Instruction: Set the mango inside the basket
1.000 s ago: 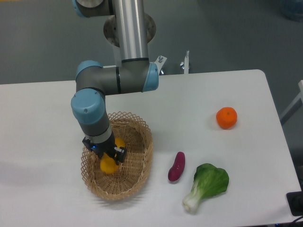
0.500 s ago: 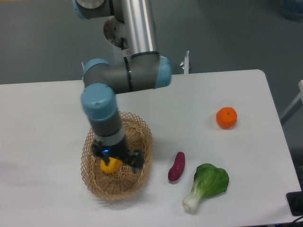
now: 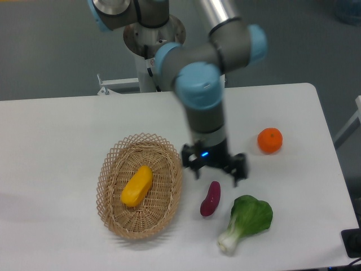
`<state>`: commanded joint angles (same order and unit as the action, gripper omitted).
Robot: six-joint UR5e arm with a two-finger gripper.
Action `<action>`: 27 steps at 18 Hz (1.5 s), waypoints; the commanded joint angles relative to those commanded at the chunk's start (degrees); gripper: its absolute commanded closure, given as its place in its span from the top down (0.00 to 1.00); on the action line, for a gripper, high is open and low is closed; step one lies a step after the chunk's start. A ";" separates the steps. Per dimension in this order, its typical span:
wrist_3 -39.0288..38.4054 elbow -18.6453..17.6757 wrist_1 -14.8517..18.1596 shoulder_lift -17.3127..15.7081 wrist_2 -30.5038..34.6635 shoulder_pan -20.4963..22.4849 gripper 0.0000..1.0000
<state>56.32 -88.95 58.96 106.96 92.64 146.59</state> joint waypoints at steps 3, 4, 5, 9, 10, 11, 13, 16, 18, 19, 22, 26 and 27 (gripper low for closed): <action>7.99 1.84 3.78 0.00 -0.09 4.92 1.00; 10.89 2.54 5.36 0.09 -0.09 6.42 1.00; 13.62 3.16 6.76 0.00 -0.09 7.65 1.00; 25.04 6.67 12.66 0.00 -0.44 12.49 1.00; 27.51 7.38 13.71 0.00 -0.70 13.54 1.00; 28.66 7.56 14.77 0.00 -0.97 14.33 1.00; 31.29 7.47 15.56 0.00 -0.97 15.83 1.00; 35.26 7.38 15.66 -0.09 -0.97 16.89 1.00; 37.45 7.47 15.74 -0.53 -1.67 18.55 1.00; 38.68 7.56 16.00 -0.62 -2.19 19.08 1.00; 39.05 7.56 16.01 -0.88 -2.37 19.88 1.00; 38.96 7.56 15.92 -0.97 -2.72 20.14 1.00; 38.96 7.56 15.92 -0.97 -3.25 20.23 1.00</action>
<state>95.27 -81.39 74.88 106.00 89.39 166.82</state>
